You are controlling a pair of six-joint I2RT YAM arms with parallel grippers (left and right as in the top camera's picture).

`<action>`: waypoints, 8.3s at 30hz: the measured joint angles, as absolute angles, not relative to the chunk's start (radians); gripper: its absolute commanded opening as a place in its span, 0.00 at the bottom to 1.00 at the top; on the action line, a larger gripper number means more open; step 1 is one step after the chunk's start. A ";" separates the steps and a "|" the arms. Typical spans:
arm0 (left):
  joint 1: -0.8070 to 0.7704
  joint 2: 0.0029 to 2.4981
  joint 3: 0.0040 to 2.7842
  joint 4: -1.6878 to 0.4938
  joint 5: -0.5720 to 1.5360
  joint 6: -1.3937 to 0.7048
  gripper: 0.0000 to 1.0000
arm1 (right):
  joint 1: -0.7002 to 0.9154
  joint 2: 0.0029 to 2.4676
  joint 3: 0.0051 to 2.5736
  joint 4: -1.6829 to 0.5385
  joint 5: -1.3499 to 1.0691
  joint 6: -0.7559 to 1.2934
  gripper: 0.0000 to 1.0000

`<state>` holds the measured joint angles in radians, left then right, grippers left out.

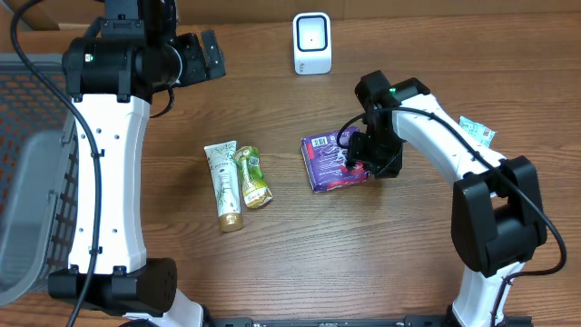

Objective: Scan the item barcode

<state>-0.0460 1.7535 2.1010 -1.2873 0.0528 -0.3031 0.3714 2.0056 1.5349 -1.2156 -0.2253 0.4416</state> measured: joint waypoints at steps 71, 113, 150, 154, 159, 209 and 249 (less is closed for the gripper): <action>-0.046 1.753 2.101 -1.287 0.053 -0.303 1.00 | 0.279 1.491 1.172 -0.596 -0.443 0.273 0.04; -0.046 1.753 2.101 -1.287 0.053 -0.303 1.00 | 0.489 1.899 1.809 -0.350 0.667 -0.196 0.04; -0.046 1.753 2.101 -1.287 0.053 -0.303 1.00 | 0.547 2.361 1.806 0.391 0.920 -1.315 0.04; -0.046 1.753 2.101 -1.287 0.053 -0.303 1.00 | 0.529 2.363 1.806 0.475 0.907 -1.316 0.04; -0.046 1.753 2.101 -1.287 0.053 -0.303 1.00 | 0.519 2.366 1.806 0.474 0.881 -1.317 0.04; -0.046 1.753 2.101 -1.287 0.053 -0.303 1.00 | 0.332 1.667 1.817 -0.842 0.015 0.054 0.04; -0.046 1.753 2.101 -1.287 0.053 -0.303 1.00 | -0.308 1.808 1.412 -0.959 -0.216 0.435 0.72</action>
<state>-0.0460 1.7535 2.1010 -1.2873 0.0528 -0.3031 -0.3080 1.8084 1.4124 -0.9592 -0.2161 0.4351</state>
